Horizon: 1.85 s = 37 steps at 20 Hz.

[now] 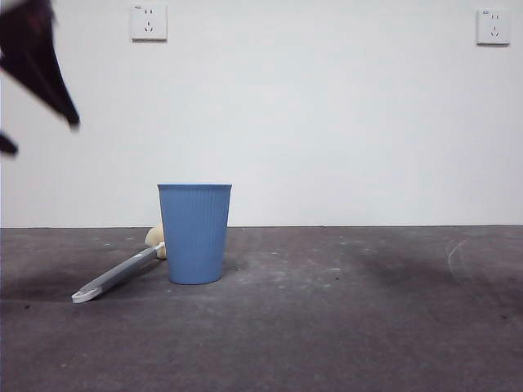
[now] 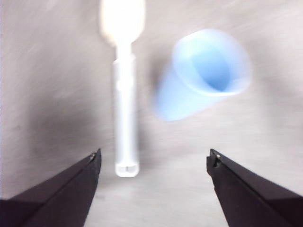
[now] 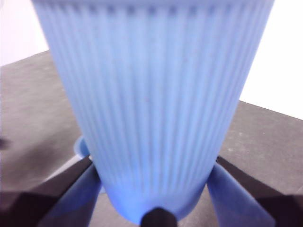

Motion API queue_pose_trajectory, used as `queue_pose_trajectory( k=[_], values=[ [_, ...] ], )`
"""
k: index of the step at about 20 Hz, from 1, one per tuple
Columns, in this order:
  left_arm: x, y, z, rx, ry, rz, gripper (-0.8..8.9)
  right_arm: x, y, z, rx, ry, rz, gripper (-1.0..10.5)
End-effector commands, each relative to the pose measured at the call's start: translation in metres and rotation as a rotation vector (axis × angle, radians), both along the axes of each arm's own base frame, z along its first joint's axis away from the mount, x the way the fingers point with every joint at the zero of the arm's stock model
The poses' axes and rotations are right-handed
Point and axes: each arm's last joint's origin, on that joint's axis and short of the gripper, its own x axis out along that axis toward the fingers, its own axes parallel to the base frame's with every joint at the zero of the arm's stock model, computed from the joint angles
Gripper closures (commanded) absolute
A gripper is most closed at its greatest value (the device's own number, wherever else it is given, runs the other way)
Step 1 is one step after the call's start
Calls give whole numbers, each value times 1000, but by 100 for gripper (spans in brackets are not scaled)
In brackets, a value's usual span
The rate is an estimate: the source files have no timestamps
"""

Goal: Pick up the cup brush,pick up the cup,insert the brush into the cup,clean the cup,put the cup brush back,put the cup back to the fixed position on the table

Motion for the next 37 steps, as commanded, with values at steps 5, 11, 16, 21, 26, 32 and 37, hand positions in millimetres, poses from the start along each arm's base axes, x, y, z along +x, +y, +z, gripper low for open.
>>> queue_pose_trajectory(
  k=[5, 11, 16, 21, 26, 32, 37],
  values=[
    [-68, 17, 21, -42, -84, -58, 436, 59, 1, -84, 18, 55, 12, 959],
    [-94, 24, 15, 10, -37, -82, 436, 117, 9, -151, 42, 126, 21, 959],
    [-94, 24, 14, 30, -37, -94, 436, 136, 13, -194, 28, 174, 16, 959],
    [-94, 24, 14, 30, -35, -95, 436, 147, 8, -215, 33, 174, -6, 959],
    [-94, 24, 14, 35, -35, -89, 436, 154, 4, -225, 43, 177, 1, 959],
    [-93, 24, 13, 39, -29, -91, 436, 158, 7, -234, 42, 202, 16, 959],
    [-90, 23, 12, 45, -15, -94, 436, 154, 7, -246, 35, 293, 35, 951]
  ],
)
